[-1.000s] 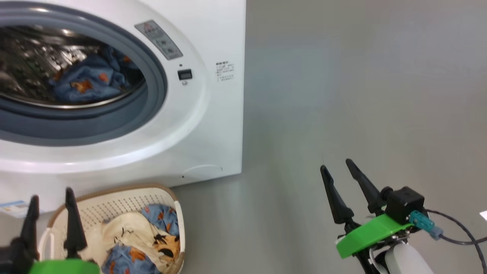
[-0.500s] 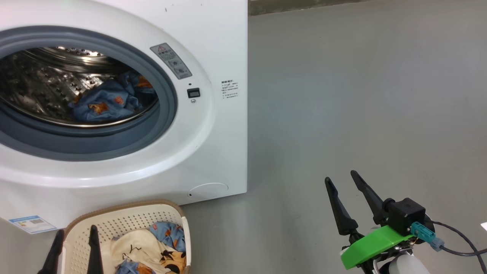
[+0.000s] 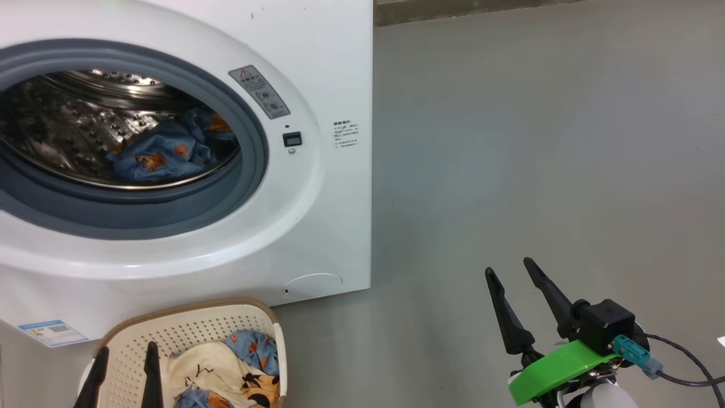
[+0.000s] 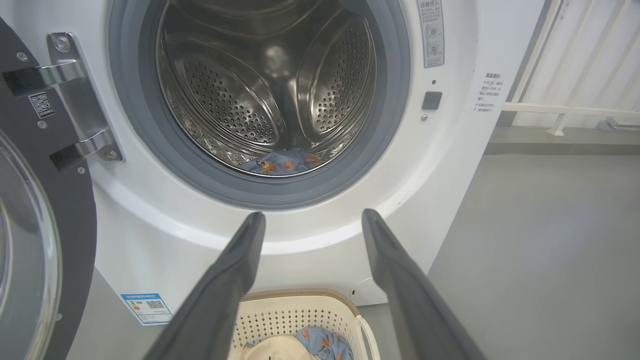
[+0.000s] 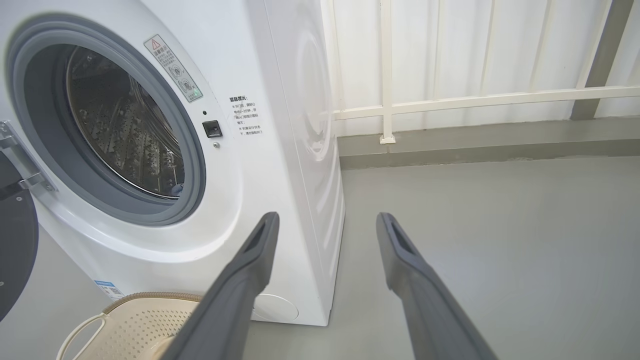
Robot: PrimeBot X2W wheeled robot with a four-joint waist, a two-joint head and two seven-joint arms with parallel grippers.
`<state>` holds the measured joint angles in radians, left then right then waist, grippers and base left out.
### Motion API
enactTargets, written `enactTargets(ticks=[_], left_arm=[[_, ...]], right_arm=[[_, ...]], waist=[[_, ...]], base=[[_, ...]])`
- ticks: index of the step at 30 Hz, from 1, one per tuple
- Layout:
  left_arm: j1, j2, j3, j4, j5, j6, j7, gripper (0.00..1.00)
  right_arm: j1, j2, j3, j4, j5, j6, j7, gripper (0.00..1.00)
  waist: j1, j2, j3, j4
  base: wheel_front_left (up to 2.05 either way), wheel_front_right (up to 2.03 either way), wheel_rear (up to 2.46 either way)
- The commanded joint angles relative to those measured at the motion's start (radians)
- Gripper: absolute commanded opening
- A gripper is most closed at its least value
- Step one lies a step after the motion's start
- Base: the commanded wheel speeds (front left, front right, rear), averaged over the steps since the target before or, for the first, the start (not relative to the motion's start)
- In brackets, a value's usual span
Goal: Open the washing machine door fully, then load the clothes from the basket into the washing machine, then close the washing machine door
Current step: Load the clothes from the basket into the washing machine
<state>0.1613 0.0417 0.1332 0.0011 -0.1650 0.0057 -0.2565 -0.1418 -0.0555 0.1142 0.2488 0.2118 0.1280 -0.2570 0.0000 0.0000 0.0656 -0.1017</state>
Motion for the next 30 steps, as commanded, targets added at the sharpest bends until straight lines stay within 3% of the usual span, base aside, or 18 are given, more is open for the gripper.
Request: enactTargets(ticks=[1,22,30], left_arm=[[-0.015,0.009,0.028,-0.021,-0.011,0.007,-0.005,1.00],[0.002,0.009,0.021,-0.018,-0.027,0.042,-0.005,1.00],[-0.011,0.009,0.017,-0.013,-0.042,0.036,-0.005,1.00]], right_arm=[[-0.002,0.005,0.018,-0.028,-0.012,0.003,-0.005,1.00],[0.019,0.005,0.014,-0.028,-0.013,0.003,-0.005,1.00],[0.012,0.005,0.013,-0.037,-0.014,0.003,-0.005,1.00]], waist=[[0.0000,0.0000,-0.003,0.002],[0.0000,0.0000,-0.035,0.031],[0.0000,0.0000,0.004,0.032]], base=[[0.00,0.00,0.00],[0.00,0.00,0.00],[0.00,0.00,0.00]])
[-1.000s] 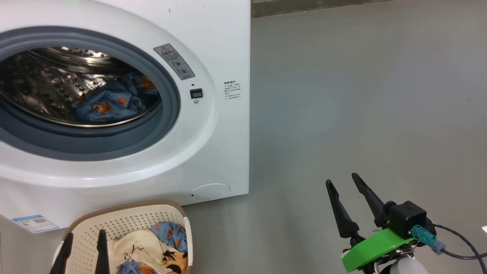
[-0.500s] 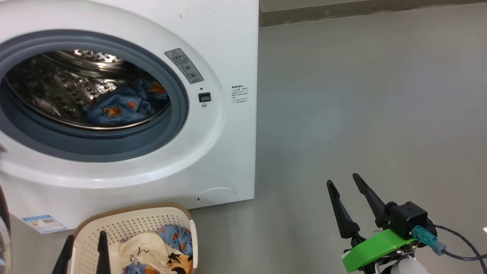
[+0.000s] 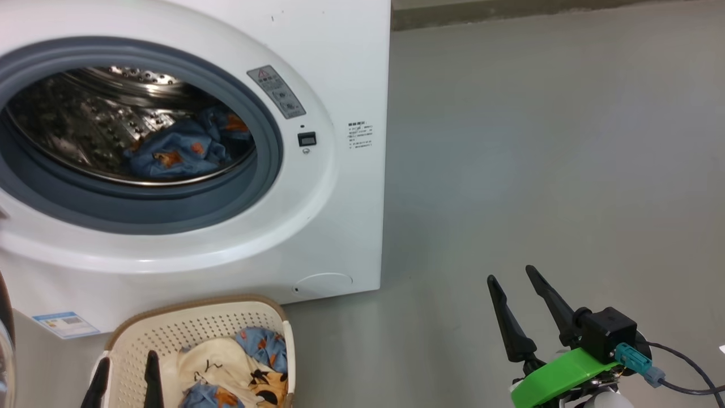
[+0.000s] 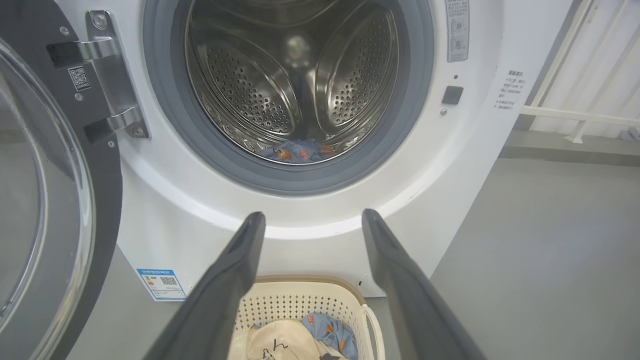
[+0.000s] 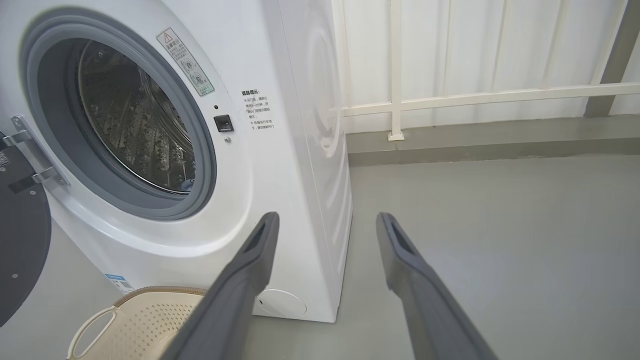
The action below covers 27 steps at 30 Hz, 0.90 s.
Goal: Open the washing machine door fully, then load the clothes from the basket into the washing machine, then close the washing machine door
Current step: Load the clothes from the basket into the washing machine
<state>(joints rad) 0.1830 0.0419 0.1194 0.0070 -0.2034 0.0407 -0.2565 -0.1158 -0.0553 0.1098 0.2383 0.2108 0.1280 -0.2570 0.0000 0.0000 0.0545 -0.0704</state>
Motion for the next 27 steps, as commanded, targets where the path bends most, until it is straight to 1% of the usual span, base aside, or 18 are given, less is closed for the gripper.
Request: enactTargets(ticks=[1,8,11,14,19,23,27], left_arm=[[-0.038,0.008,0.028,-0.016,-0.005,-0.003,-0.005,1.00],[-0.109,0.008,0.025,0.062,-0.042,-0.036,-0.005,1.00],[-0.158,0.008,0.028,0.102,-0.064,-0.061,-0.005,1.00],[-0.210,0.008,0.037,0.167,-0.079,-0.086,-0.005,1.00],[-0.312,0.012,0.059,0.308,-0.068,-0.129,-0.005,1.00],[-0.390,0.034,0.077,0.414,-0.074,-0.154,-0.005,1.00],[-0.456,0.071,0.077,0.509,-0.086,-0.166,-0.005,1.00]], right_arm=[[-0.016,0.005,0.017,-0.029,-0.013,0.003,-0.005,1.00],[-0.044,0.005,0.022,-0.047,-0.011,0.003,-0.005,1.00],[-0.064,0.005,0.023,-0.057,-0.012,0.003,-0.005,1.00],[-0.084,0.005,0.022,-0.069,-0.011,0.003,-0.005,1.00],[-0.121,0.005,0.025,-0.080,-0.002,0.003,-0.005,1.00],[-0.146,0.005,0.032,-0.089,0.011,0.003,-0.005,1.00],[-0.170,0.005,0.041,-0.098,0.024,0.003,-0.005,1.00]], waist=[[0.0000,0.0000,0.027,0.001],[0.0000,0.0000,0.140,-0.009],[0.0000,0.0000,0.200,-0.016],[0.0000,0.0000,0.262,-0.025],[0.0000,0.0000,0.361,-0.041],[0.0000,0.0000,0.438,-0.059],[0.0000,0.0000,0.507,-0.081]], base=[[0.00,0.00,0.00],[0.00,0.00,0.00],[0.00,0.00,0.00],[0.00,0.00,0.00],[0.00,0.00,0.00],[0.00,0.00,0.00],[0.00,0.00,0.00]])
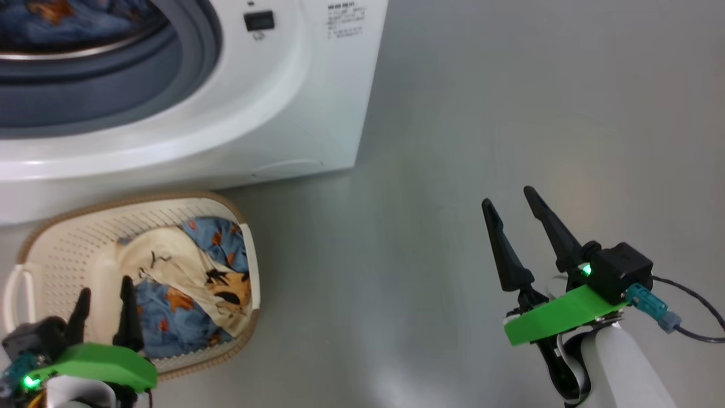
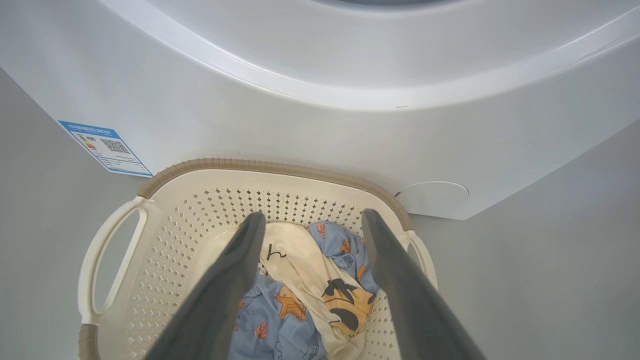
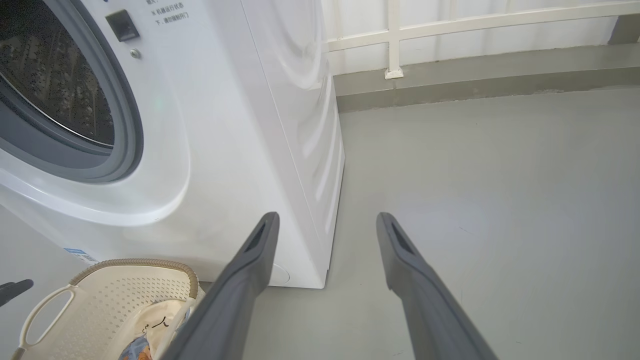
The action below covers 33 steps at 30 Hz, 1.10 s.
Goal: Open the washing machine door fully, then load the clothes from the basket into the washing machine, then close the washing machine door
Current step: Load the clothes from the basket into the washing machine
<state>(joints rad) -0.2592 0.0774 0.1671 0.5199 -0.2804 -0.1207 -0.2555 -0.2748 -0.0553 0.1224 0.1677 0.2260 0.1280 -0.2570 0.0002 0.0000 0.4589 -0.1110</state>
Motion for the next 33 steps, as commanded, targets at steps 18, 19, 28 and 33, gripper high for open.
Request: enactTargets(ticks=[18,19,28,33], left_arm=[[-0.265,0.228,-0.117,0.317,-0.318,-0.010,0.066,1.00],[-0.272,0.240,-0.126,0.329,-0.336,-0.010,0.080,1.00],[-0.323,0.327,-0.203,0.343,-0.462,-0.010,0.156,1.00],[-0.347,0.367,-0.218,0.331,-0.540,-0.010,0.199,1.00]], right_arm=[[-0.083,0.005,0.073,-0.059,0.078,0.003,-0.005,1.00],[-0.087,0.005,0.077,-0.061,0.083,0.003,-0.005,1.00],[-0.111,0.005,0.102,-0.068,0.129,0.003,-0.005,1.00],[-0.124,0.005,0.117,-0.070,0.153,0.003,-0.005,1.00]], waist=[[-0.0002,0.0000,0.339,-0.103],[-0.0002,0.0000,0.349,-0.107],[-0.0002,0.0000,0.432,-0.139],[-0.0002,0.0000,0.471,-0.156]], base=[[0.00,0.00,0.00],[0.00,0.00,0.00],[0.00,0.00,0.00],[0.00,0.00,0.00]])
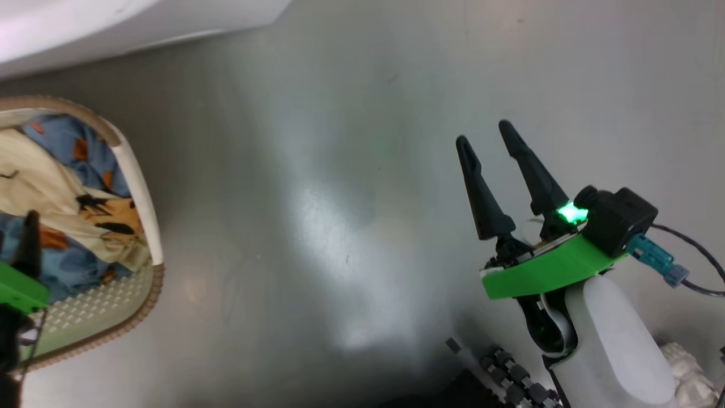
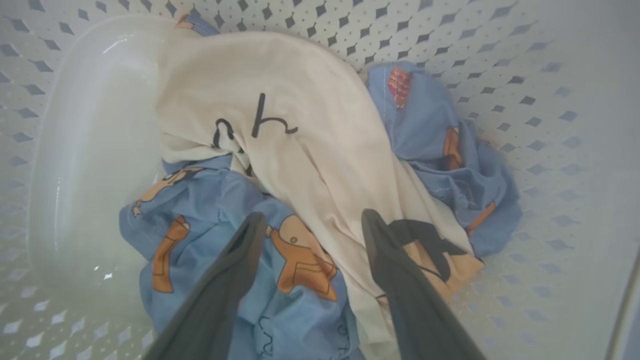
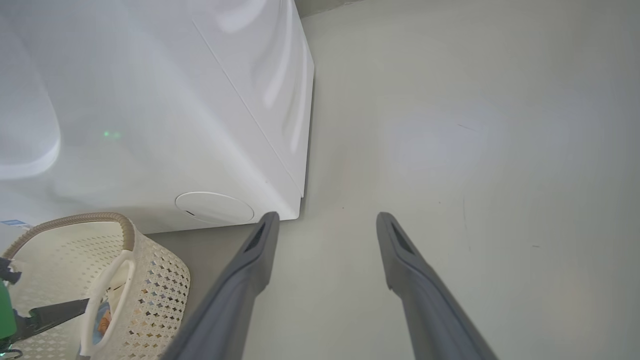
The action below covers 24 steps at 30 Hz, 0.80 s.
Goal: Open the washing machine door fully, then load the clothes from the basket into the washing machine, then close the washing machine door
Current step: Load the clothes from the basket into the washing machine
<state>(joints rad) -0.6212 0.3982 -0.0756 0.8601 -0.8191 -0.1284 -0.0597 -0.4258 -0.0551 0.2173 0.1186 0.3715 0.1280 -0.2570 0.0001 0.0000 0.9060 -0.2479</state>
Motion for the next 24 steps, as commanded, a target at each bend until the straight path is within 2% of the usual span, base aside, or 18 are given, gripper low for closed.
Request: enactTargets(ticks=[1,13,24], left_arm=[[0.013,0.055,0.024,-0.007,-0.013,-0.002,0.009,1.00],[-0.035,0.089,0.011,0.006,-0.123,-0.002,0.100,1.00],[-0.099,0.094,-0.004,0.053,-0.139,-0.002,0.161,1.00]], right_arm=[[0.025,0.005,0.026,-0.021,0.012,0.003,-0.005,1.00],[0.019,0.005,0.040,-0.023,0.040,0.003,-0.005,1.00],[0.015,0.005,0.048,-0.028,0.048,0.003,-0.005,1.00]], waist=[[-0.0001,0.0000,0.029,-0.022],[-0.0001,0.0000,0.062,-0.044],[-0.0001,0.0000,0.079,-0.056]], base=[[0.00,0.00,0.00],[0.00,0.00,0.00],[0.00,0.00,0.00]])
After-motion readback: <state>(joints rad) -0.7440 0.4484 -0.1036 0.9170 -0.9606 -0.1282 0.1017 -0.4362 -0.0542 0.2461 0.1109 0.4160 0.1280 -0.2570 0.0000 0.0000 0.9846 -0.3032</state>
